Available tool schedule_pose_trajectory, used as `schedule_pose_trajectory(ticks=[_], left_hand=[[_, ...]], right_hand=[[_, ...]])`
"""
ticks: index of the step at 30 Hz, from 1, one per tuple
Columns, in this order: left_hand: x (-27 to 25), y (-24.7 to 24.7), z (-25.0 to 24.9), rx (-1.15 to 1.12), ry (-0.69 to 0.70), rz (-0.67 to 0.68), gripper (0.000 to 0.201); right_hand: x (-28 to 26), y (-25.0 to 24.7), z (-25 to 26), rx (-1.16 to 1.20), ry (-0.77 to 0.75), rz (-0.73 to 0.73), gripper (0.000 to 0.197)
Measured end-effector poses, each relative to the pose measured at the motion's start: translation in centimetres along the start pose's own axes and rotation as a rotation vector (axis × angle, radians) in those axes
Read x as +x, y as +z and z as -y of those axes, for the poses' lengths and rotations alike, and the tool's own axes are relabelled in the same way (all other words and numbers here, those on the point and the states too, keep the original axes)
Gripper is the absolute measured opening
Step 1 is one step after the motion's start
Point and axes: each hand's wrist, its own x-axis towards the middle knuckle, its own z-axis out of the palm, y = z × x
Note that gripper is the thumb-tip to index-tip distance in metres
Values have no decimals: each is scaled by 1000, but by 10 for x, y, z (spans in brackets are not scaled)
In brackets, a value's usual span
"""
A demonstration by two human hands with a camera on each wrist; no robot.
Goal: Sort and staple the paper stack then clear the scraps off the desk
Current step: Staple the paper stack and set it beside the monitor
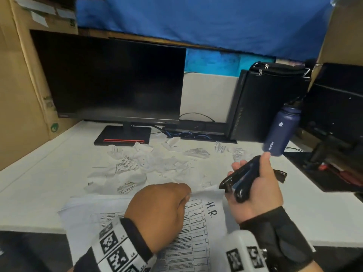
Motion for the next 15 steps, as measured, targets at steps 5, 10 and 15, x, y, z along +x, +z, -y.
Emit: schedule_pose_trajectory(ticks=[5,10,15], left_hand=[[6,-4,1,-39,-2,-1,30],[9,-8,7,-84,-19,-40,29],[9,-5,8,-90,-6,-95,24]], right_hand=[[-6,4,-8,-292,-327,-56,56],[-9,-1,-9,-391,-437,-29,51],[-14,1,-16,-408,-389,59,52]])
